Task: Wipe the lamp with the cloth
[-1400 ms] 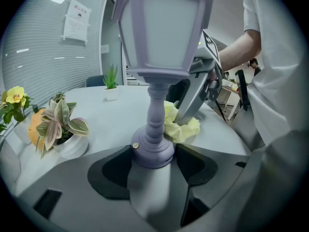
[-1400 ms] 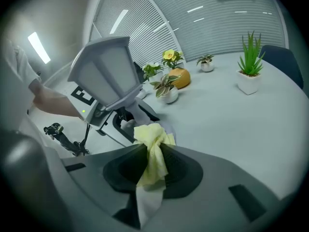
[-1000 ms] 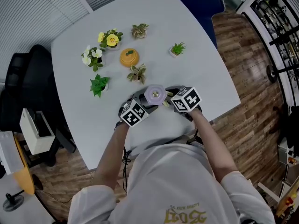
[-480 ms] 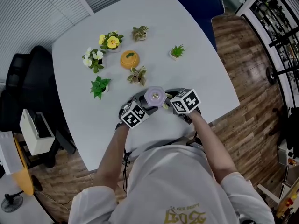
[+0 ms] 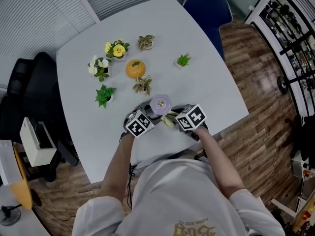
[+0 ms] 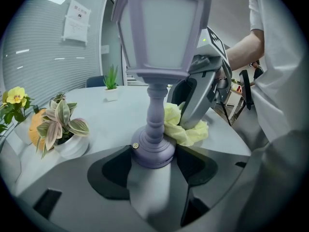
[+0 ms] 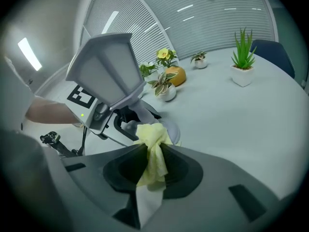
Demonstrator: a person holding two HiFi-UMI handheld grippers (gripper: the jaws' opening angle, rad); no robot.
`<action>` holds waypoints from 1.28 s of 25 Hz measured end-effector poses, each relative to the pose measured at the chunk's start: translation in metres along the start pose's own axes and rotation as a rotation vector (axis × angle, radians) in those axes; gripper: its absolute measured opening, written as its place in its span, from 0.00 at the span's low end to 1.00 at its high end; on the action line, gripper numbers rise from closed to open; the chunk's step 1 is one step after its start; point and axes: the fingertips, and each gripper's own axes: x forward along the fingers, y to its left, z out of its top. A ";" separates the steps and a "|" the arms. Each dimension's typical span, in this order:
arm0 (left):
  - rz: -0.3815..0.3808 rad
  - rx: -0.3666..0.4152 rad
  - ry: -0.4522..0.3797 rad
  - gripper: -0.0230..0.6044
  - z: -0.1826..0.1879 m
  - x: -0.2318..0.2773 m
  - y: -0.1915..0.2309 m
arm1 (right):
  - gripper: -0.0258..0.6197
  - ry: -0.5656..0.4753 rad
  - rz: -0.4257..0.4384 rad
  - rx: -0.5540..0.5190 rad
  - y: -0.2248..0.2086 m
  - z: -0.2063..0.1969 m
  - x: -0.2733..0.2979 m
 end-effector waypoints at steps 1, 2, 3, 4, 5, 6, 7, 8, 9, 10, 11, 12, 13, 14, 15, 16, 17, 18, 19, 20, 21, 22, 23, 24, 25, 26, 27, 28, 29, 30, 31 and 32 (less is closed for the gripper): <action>-0.001 0.000 -0.001 0.51 0.000 0.000 0.000 | 0.18 -0.008 -0.006 0.018 0.000 -0.002 -0.002; -0.002 -0.002 0.000 0.51 0.000 0.001 -0.001 | 0.18 -0.020 -0.018 0.035 -0.001 -0.003 -0.006; -0.003 -0.005 0.002 0.51 -0.001 0.002 -0.001 | 0.18 -0.034 -0.036 0.049 -0.003 -0.004 -0.011; -0.002 -0.009 0.003 0.51 -0.001 0.001 -0.001 | 0.18 -0.049 -0.056 0.059 -0.005 -0.005 -0.016; 0.003 -0.013 0.002 0.51 -0.002 0.001 -0.001 | 0.18 -0.067 -0.075 0.066 -0.005 -0.006 -0.021; 0.011 -0.019 0.000 0.51 -0.003 0.000 -0.001 | 0.18 -0.091 -0.094 0.073 -0.006 -0.005 -0.027; 0.022 -0.026 -0.002 0.52 -0.004 -0.002 -0.001 | 0.18 -0.120 -0.114 0.081 -0.006 -0.004 -0.033; 0.034 -0.034 -0.008 0.52 -0.004 -0.004 -0.002 | 0.18 -0.156 -0.137 0.089 -0.007 -0.003 -0.041; 0.047 -0.045 -0.022 0.52 -0.003 -0.006 -0.002 | 0.18 -0.196 -0.163 0.098 -0.009 0.000 -0.049; 0.061 -0.062 -0.044 0.52 0.001 -0.011 -0.001 | 0.18 -0.238 -0.191 0.107 -0.011 0.003 -0.057; 0.076 -0.088 -0.075 0.52 0.006 -0.017 -0.001 | 0.18 -0.278 -0.217 0.116 -0.012 0.007 -0.066; 0.092 -0.122 -0.113 0.52 0.012 -0.024 -0.001 | 0.18 -0.315 -0.240 0.123 -0.012 0.010 -0.074; 0.108 -0.165 -0.157 0.52 0.018 -0.033 -0.001 | 0.18 -0.352 -0.258 0.127 -0.010 0.013 -0.082; 0.127 -0.212 -0.206 0.51 0.024 -0.044 -0.001 | 0.18 -0.391 -0.269 0.128 -0.008 0.016 -0.091; 0.148 -0.258 -0.255 0.51 0.030 -0.056 -0.001 | 0.18 -0.434 -0.273 0.129 -0.004 0.020 -0.099; 0.170 -0.295 -0.300 0.51 0.035 -0.068 -0.002 | 0.18 -0.481 -0.273 0.132 0.001 0.024 -0.108; 0.193 -0.319 -0.337 0.51 0.039 -0.080 -0.003 | 0.18 -0.527 -0.275 0.135 0.005 0.028 -0.117; 0.215 -0.330 -0.365 0.51 0.043 -0.091 -0.006 | 0.18 -0.566 -0.284 0.137 0.009 0.031 -0.126; 0.236 -0.334 -0.386 0.51 0.045 -0.101 -0.009 | 0.18 -0.598 -0.299 0.134 0.012 0.034 -0.134; 0.258 -0.335 -0.406 0.49 0.048 -0.112 -0.011 | 0.18 -0.621 -0.318 0.125 0.015 0.036 -0.141; 0.282 -0.337 -0.429 0.44 0.052 -0.122 -0.013 | 0.19 -0.639 -0.339 0.112 0.018 0.038 -0.147; 0.309 -0.345 -0.460 0.38 0.056 -0.134 -0.014 | 0.19 -0.655 -0.361 0.094 0.022 0.041 -0.153; 0.339 -0.359 -0.499 0.33 0.062 -0.147 -0.014 | 0.19 -0.669 -0.381 0.073 0.027 0.043 -0.159; 0.369 -0.377 -0.544 0.29 0.068 -0.161 -0.014 | 0.19 -0.683 -0.400 0.047 0.032 0.047 -0.164; 0.399 -0.395 -0.587 0.24 0.074 -0.174 -0.014 | 0.19 -0.695 -0.417 0.019 0.037 0.050 -0.168; 0.428 -0.407 -0.624 0.18 0.080 -0.186 -0.014 | 0.19 -0.705 -0.433 -0.011 0.043 0.054 -0.172; 0.457 -0.410 -0.649 0.13 0.086 -0.197 -0.014 | 0.19 -0.713 -0.448 -0.039 0.049 0.058 -0.175; 0.484 -0.406 -0.663 0.08 0.092 -0.206 -0.013 | 0.19 -0.719 -0.463 -0.064 0.054 0.061 -0.179; 0.505 -0.398 -0.670 0.05 0.097 -0.213 -0.013 | 0.19 -0.726 -0.476 -0.086 0.059 0.065 -0.182; 0.521 -0.390 -0.674 0.04 0.102 -0.219 -0.013 | 0.19 -0.733 -0.487 -0.103 0.063 0.069 -0.186; 0.532 -0.385 -0.676 0.04 0.106 -0.223 -0.013 | 0.19 -0.742 -0.495 -0.117 0.068 0.072 -0.190; 0.541 -0.382 -0.675 0.04 0.109 -0.227 -0.013 | 0.19 -0.750 -0.501 -0.128 0.071 0.075 -0.194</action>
